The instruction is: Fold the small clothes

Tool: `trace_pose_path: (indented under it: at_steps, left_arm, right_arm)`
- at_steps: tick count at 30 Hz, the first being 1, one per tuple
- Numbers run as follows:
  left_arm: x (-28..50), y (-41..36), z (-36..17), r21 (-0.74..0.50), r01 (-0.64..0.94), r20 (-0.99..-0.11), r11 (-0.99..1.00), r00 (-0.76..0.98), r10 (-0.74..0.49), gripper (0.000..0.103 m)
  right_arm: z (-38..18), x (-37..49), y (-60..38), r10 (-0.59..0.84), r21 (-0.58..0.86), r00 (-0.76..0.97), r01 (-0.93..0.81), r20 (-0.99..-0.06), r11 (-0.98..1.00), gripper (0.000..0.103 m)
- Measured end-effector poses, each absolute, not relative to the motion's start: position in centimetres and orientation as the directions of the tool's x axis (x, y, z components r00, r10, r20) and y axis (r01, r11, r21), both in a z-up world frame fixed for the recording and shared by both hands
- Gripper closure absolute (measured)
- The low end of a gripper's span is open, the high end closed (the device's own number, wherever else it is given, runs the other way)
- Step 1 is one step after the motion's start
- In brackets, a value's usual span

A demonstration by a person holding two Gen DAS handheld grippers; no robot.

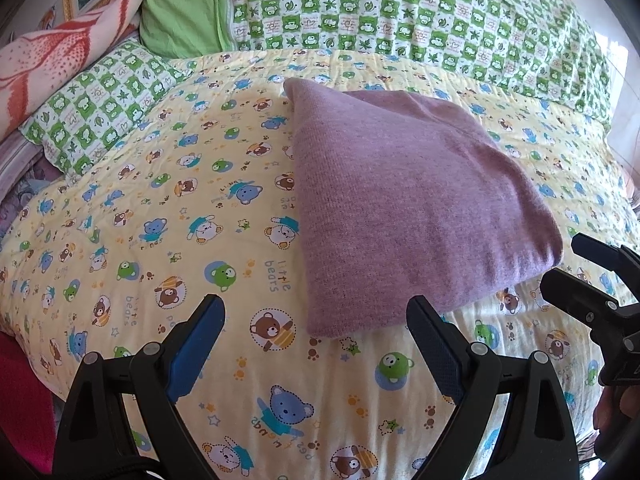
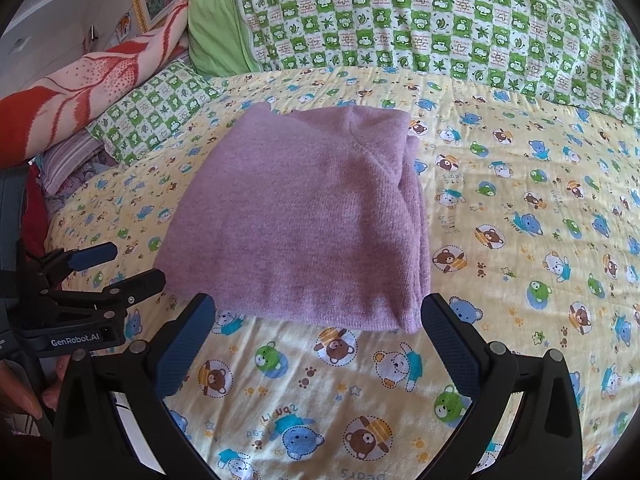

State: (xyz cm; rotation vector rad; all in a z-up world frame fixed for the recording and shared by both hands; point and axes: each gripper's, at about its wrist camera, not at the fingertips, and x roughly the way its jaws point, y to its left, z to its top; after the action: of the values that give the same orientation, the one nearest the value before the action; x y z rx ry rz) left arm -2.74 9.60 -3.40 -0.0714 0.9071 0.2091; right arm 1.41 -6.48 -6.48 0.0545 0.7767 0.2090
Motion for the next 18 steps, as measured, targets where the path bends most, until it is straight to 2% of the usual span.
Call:
trace_pose_path:
  at_steps: [18]
  left_arm:
    - [-2.44, 9.45, -3.58, 0.037, -0.201, -0.800, 0.979, 0.581, 0.149, 0.010]
  right_arm:
    - [-6.42, 1.77, -7.06, 0.205, 0.142, 0.694, -0.147, -0.690, 0.979, 0.001]
